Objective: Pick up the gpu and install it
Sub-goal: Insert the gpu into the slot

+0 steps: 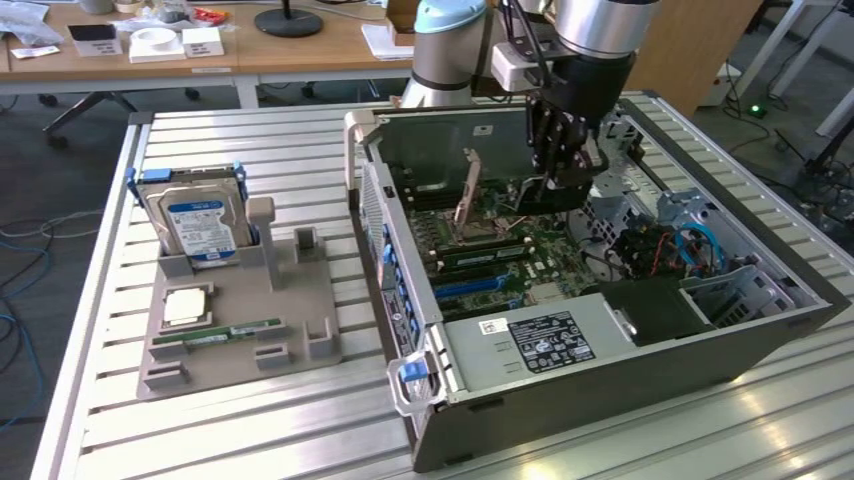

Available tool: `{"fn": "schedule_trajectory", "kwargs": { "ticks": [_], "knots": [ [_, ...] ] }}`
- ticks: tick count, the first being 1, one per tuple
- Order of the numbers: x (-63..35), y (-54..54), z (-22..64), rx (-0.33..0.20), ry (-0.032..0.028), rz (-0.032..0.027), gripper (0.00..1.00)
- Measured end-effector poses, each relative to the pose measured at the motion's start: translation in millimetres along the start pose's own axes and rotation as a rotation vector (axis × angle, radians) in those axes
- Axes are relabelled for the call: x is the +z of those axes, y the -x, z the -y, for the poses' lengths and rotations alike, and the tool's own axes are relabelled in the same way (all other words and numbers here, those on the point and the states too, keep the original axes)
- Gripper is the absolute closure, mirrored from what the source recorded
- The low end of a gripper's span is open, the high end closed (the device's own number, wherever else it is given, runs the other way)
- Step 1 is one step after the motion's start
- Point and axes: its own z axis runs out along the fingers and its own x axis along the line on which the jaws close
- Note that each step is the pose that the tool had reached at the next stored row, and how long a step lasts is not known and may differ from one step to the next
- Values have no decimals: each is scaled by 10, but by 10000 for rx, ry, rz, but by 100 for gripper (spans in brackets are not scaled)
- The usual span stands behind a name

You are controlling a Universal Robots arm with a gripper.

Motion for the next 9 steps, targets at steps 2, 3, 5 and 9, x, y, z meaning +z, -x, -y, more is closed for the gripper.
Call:
{"fn": "schedule_trajectory", "kwargs": {
  "ticks": [2, 3, 5, 9],
  "knots": [
    [9, -28, -3, 0, 0, -2, 74],
    [16, -39, -6, 1, 0, -1, 74],
    [41, -44, -13, 2, -1, 1, 74],
    [109, -48, -30, 0, 0, -1, 74]
  ]
}}
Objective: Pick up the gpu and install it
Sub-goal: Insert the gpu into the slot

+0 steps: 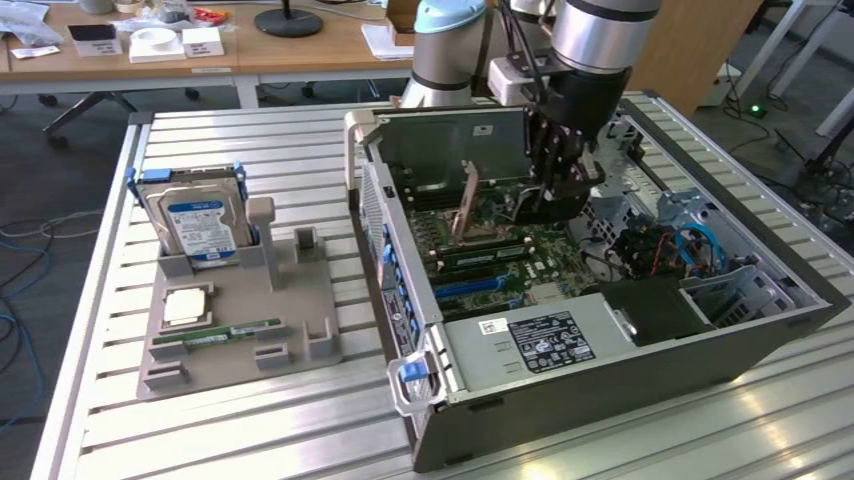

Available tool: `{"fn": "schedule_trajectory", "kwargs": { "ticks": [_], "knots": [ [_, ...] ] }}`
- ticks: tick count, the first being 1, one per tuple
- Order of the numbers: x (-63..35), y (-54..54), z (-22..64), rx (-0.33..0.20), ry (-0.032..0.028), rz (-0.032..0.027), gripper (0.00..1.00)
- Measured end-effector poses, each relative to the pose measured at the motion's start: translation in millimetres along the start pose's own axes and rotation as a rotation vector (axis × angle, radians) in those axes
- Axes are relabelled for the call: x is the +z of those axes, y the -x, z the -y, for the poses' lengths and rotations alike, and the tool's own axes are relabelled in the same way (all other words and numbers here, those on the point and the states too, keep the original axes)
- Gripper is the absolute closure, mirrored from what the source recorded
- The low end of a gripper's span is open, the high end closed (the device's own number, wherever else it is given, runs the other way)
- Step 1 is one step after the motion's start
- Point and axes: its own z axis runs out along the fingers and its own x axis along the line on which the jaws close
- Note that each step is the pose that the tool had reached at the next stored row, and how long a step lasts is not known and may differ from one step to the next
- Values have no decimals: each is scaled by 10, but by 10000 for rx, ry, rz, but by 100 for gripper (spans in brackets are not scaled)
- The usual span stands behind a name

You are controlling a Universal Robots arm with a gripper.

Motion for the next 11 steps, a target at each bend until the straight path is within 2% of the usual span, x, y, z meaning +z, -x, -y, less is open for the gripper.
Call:
{"fn": "schedule_trajectory", "kwargs": {
  "ticks": [11],
  "knots": [
    [151, -5, -46, 1, 0, 0, 74]
  ]
}}
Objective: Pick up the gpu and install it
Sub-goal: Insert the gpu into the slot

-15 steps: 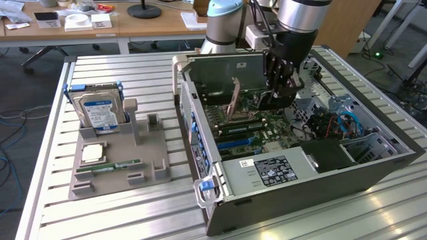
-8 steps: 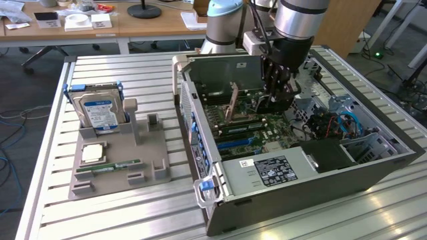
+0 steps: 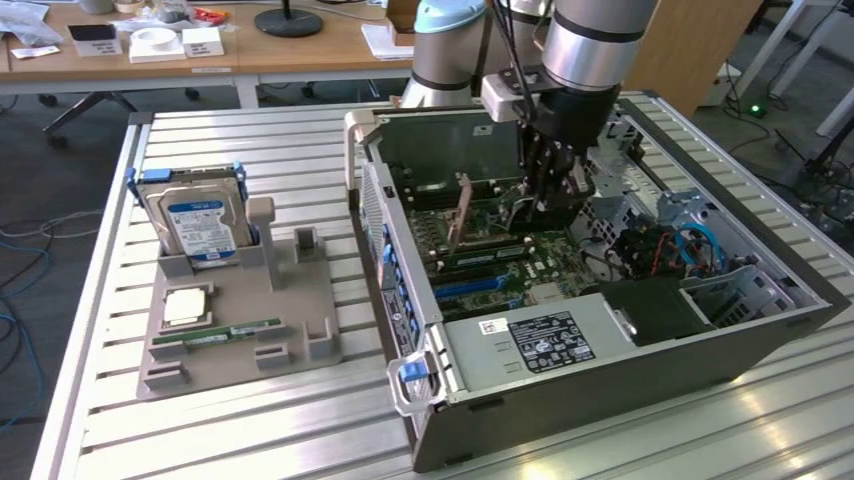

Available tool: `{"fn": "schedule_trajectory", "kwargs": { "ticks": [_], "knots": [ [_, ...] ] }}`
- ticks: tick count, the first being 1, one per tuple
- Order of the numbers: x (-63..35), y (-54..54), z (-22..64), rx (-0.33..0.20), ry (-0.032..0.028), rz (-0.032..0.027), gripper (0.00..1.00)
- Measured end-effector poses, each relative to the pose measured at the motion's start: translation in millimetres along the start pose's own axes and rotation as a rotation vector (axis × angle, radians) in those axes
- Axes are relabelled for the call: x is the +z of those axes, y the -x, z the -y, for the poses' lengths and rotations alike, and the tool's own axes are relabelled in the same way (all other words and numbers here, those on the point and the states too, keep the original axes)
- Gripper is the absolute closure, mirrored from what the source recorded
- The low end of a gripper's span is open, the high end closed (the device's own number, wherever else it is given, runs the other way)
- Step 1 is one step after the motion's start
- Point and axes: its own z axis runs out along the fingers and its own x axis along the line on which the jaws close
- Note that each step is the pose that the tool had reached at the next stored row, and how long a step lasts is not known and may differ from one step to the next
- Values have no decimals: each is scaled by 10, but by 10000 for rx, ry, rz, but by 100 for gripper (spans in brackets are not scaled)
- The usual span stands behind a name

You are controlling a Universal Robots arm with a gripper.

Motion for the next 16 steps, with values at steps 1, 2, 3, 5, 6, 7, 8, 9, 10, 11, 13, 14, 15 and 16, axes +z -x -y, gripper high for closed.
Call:
{"fn": "schedule_trajectory", "kwargs": {
  "ticks": [1, 2, 3, 5, 6, 7, 8, 9, 10, 11, 13, 14, 15, 16],
  "knots": [
    [8, 0, -4, 0, 1, 0, 74],
    [18, -1, -8, -1, 0, 0, 74],
    [28, -1, -11, -1, 0, 0, 74],
    [49, -2, -15, -2, 1, 0, 74],
    [60, -2, -18, -1, 0, 0, 74],
    [71, -2, -20, -1, 1, 0, 74],
    [81, -3, -22, -2, 0, 1, 74],
    [91, -3, -25, -1, 0, 1, 74],
    [101, -3, -27, -2, 0, 1, 74],
    [110, -3, -30, -4, 0, 1, 74],
    [122, -4, -37, -9, 1, 0, 74],
    [124, -6, -45, -12, 1, -1, 74],
    [126, -7, -54, -14, 1, 0, 74],
    [129, -8, -65, -17, 0, 2, 74]
  ]
}}
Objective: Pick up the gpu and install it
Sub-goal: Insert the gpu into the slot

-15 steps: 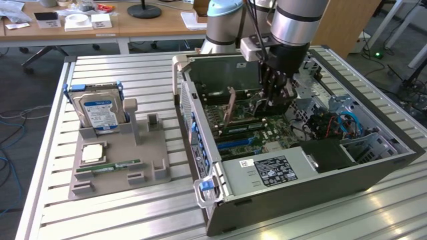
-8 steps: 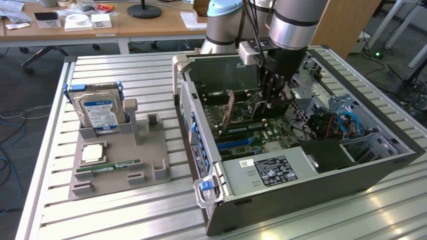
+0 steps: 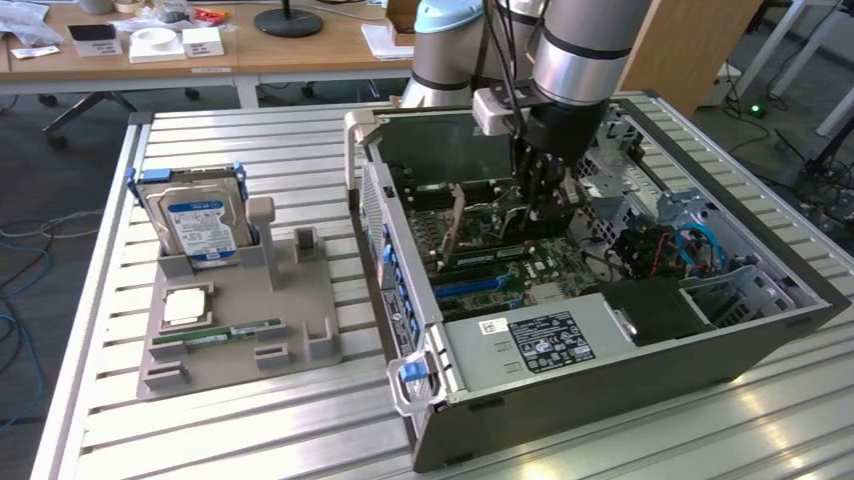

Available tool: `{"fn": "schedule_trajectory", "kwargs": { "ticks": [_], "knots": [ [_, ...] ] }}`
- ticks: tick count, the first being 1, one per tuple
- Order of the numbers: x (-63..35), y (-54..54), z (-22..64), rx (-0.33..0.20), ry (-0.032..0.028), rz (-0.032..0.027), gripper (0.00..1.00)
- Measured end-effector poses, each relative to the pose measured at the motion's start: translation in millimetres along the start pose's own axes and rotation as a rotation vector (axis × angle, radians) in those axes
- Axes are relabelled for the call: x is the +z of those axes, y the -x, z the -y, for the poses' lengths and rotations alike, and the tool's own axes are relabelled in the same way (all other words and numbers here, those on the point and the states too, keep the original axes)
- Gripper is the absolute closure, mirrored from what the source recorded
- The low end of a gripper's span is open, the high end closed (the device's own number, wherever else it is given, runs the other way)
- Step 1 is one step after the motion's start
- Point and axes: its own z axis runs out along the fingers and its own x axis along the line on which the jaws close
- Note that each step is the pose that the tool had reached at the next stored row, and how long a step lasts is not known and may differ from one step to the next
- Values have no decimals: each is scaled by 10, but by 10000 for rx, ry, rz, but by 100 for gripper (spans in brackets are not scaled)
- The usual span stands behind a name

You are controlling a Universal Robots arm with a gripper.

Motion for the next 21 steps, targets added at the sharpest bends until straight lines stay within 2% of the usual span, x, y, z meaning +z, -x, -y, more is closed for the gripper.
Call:
{"fn": "schedule_trajectory", "kwargs": {
  "ticks": [21],
  "knots": [
    [152, -43, -104, -238, 5, 11, 74]
  ]
}}
